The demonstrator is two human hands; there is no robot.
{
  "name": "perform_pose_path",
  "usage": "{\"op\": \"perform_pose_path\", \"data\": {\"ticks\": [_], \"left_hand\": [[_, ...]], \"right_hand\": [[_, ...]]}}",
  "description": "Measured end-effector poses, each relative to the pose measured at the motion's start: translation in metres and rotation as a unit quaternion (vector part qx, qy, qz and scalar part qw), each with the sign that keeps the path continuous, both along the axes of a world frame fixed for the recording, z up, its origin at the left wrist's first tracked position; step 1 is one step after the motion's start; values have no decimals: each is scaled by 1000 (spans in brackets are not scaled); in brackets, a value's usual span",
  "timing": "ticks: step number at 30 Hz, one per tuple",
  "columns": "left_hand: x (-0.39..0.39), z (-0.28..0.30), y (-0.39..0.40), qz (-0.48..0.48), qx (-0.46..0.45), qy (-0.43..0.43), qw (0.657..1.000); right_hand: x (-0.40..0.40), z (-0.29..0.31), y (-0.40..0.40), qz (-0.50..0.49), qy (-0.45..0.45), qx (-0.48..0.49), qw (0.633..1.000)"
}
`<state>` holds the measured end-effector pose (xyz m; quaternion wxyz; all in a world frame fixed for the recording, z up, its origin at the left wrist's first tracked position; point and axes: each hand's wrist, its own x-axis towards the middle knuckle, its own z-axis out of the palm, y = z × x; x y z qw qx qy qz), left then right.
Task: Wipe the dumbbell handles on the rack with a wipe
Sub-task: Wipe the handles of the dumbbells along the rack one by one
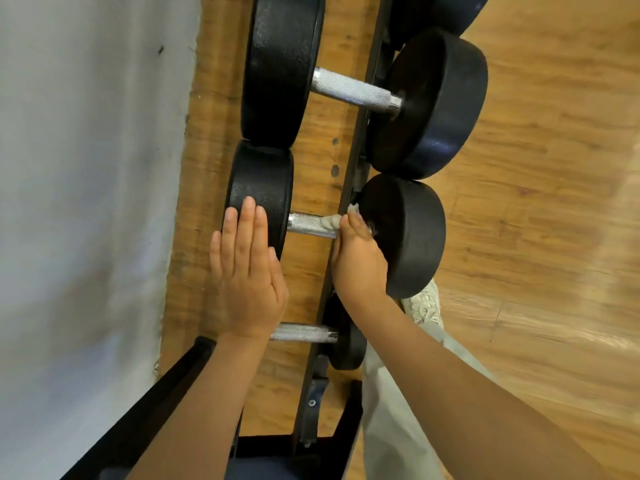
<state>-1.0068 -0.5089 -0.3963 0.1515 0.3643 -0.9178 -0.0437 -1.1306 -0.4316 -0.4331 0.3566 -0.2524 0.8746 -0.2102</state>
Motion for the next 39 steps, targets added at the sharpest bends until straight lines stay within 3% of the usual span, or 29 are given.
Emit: {"op": "perform_pose_path", "data": {"ticks": [4, 7, 9, 14, 24, 28, 31, 36, 39], "left_hand": [[-2, -1, 1, 4, -2, 3, 1000], [-1, -3, 1, 8, -4, 6, 1000], [-2, -2, 1, 11, 0, 10, 1000], [0, 0, 1, 4, 7, 5, 1000], [0, -3, 1, 4, 5, 7, 1000], [1, -4, 0, 5, 9, 7, 1000], [0, -3, 1, 7, 14, 13, 1000], [0, -3, 2, 10, 11, 16, 1000], [-1, -4, 2, 14, 4, 19, 1000]], "right_hand": [[13, 7, -31, -57, 11, 19, 998], [15, 14, -42, 44, -24, -87, 995], [4, 15, -30, 98, -12, -90, 991], [-2, 5, 7, 63, 35, 31, 997], [19, -5, -14, -43, 18, -72, 996], [25, 1, -26, 36, 2, -146, 989], [15, 5, 0, 72, 14, -125, 989], [7, -1, -1, -17, 5, -13, 1000], [16, 1, -19, -66, 1, -46, 997]]}}
